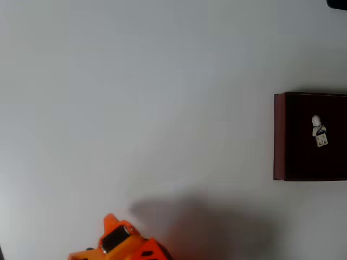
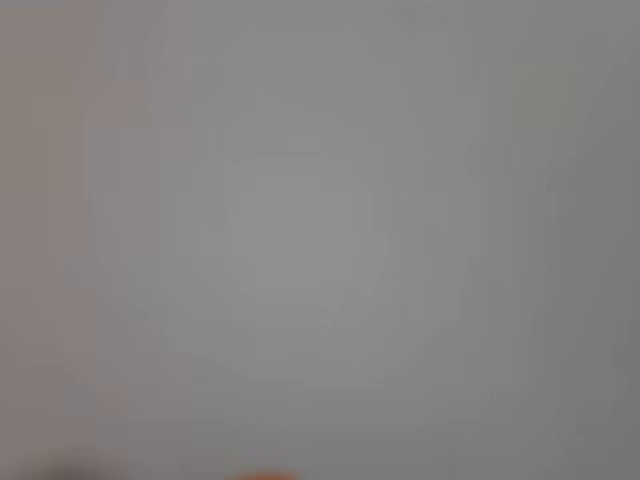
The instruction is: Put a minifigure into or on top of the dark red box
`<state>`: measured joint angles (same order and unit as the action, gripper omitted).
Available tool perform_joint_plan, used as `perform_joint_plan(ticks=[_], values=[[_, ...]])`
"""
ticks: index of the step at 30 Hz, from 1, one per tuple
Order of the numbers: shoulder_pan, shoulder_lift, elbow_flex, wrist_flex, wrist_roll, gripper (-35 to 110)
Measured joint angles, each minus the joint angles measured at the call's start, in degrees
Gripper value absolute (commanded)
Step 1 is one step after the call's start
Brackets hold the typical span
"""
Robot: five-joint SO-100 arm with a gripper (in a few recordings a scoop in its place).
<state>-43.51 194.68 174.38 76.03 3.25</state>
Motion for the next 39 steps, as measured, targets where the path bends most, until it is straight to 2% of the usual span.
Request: perform_joint_plan(ticks=[8,39], values=[[-4.1,0.0,0.0,0.3,-4.7,0],[-4.0,0.0,0.0,0.4,-4.8,0]])
